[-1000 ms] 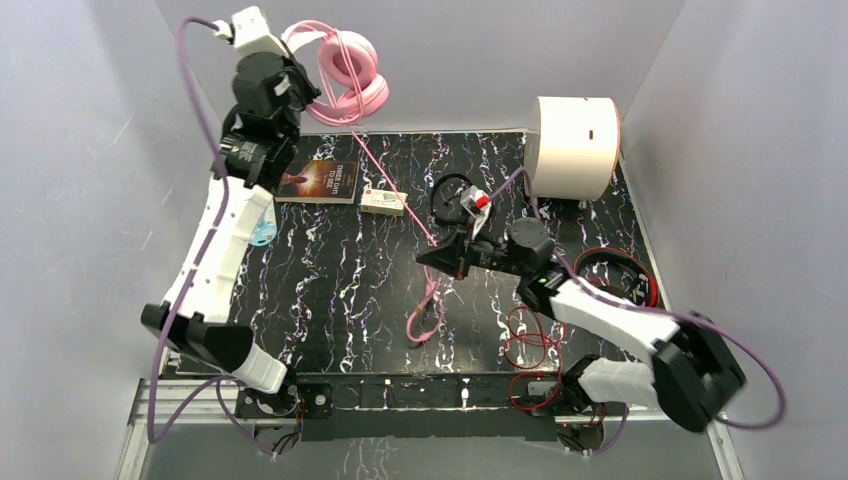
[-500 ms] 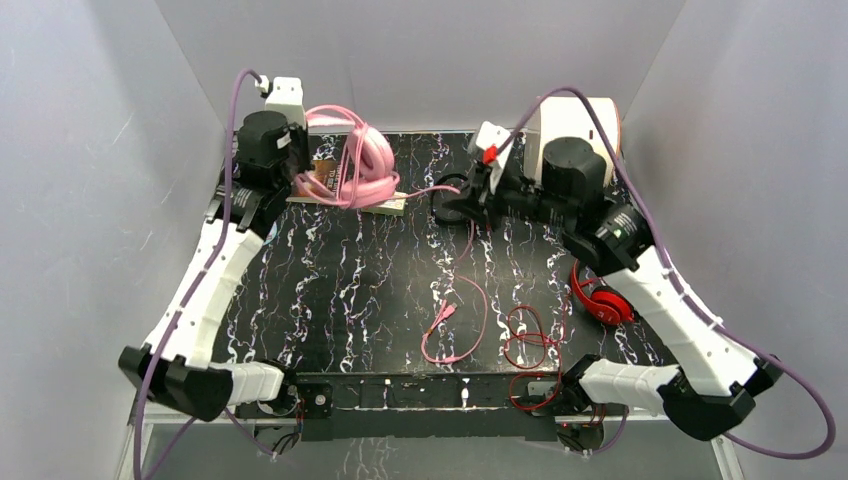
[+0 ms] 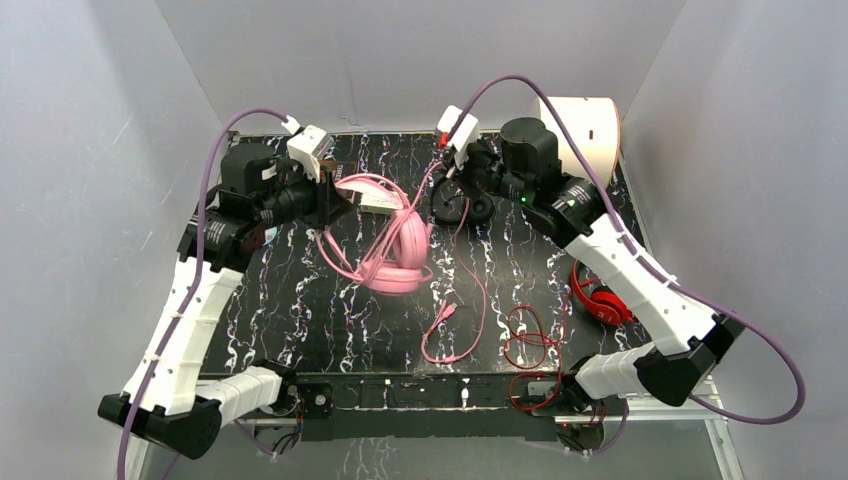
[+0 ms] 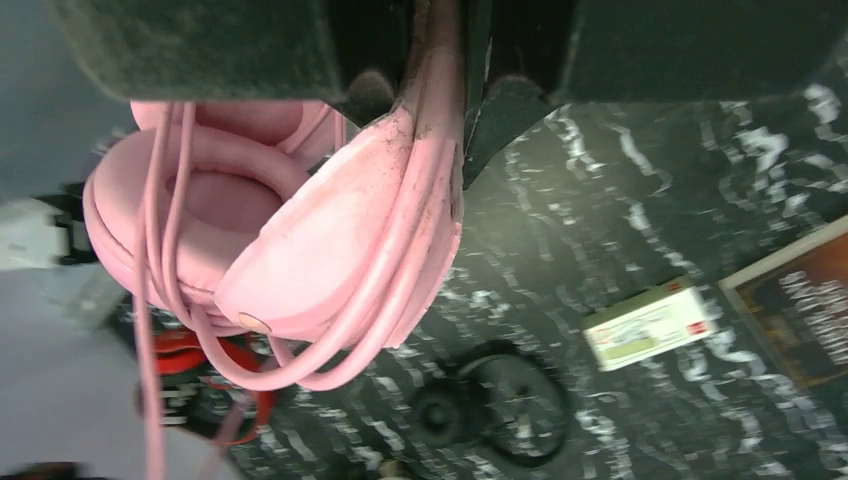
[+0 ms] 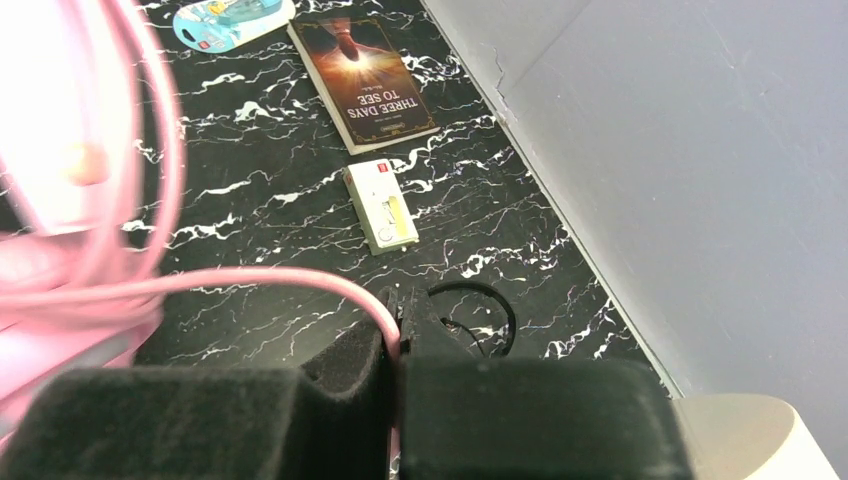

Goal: Wrap the headphones
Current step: Wrap the headphones cable around the headphones.

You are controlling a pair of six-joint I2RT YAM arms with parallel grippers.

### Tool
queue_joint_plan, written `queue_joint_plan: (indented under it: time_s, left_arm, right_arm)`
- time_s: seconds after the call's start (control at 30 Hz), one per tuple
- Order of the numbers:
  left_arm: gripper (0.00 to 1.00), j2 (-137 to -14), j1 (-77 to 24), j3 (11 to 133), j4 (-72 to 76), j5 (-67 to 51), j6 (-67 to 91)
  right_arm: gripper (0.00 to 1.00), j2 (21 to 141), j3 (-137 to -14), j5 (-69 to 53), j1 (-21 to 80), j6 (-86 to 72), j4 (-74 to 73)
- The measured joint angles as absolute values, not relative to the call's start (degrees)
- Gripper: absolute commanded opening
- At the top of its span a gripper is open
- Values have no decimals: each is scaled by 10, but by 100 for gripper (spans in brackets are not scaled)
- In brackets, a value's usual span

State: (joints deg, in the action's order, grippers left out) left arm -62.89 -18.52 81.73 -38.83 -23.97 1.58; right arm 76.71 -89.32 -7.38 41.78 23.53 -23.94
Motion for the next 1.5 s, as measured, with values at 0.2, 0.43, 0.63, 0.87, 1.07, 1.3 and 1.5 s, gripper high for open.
queue_joint_plan:
  time_s: [0.2,0.43,0.63,0.87,1.07,1.3,1.5]
  left_arm:
    - [0,-572,-185,794,-339,-367,112]
    - [0,-513,-185,775,-230,-468,257]
    - [0,-514,-188,786,-179,-517,335]
    - [0,-523,-189,783,-108,-506,436]
    - [0,-577,-190,870,-102,-461,517]
    - [0,-632,-189,972,-124,-347,589]
    - [0,-668,-189,1011,-134,-250,635]
  right_arm:
    - [15,762,-844,-129,394,241,-182]
    - [21,737,-719,-246,356,182,-91]
    - [34,743,-714,-292,324,127,-63]
    - [49,754,-659,-371,291,15,72]
    - [69,804,-564,-340,297,-157,240]
    - [73,854,-539,-251,324,-269,353]
    - [88,877,-478,-171,353,-311,432]
